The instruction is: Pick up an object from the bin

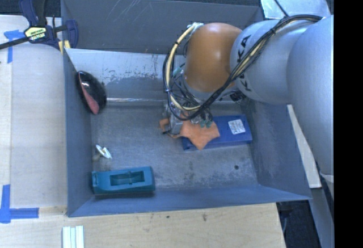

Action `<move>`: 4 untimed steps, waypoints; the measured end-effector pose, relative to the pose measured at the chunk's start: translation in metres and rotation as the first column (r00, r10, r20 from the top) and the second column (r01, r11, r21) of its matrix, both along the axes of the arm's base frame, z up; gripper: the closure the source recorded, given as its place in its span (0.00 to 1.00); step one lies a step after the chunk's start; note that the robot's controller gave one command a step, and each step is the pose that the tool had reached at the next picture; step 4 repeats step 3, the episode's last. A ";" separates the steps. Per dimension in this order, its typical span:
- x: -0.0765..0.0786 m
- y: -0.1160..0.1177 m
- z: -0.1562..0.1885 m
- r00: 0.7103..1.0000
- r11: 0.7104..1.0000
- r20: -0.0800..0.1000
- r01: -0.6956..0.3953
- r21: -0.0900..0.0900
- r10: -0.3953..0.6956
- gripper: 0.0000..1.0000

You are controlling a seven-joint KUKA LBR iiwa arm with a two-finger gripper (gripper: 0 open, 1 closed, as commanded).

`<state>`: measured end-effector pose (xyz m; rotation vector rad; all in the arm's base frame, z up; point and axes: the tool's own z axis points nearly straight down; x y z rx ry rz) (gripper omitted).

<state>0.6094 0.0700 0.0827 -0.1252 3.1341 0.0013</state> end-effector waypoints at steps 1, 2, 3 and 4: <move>-0.018 -0.001 0.091 1.000 1.000 -0.002 0.017 0.000 -0.017 1.00; -0.018 -0.002 0.091 1.000 1.000 -0.002 0.017 0.000 -0.017 1.00; -0.012 -0.005 0.210 1.000 1.000 -0.001 0.010 -0.001 -0.010 1.00; -0.012 -0.005 0.210 1.000 1.000 -0.001 0.010 -0.001 -0.010 1.00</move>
Offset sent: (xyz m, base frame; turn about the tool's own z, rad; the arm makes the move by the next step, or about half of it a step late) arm 0.0000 0.0000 0.0000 0.0000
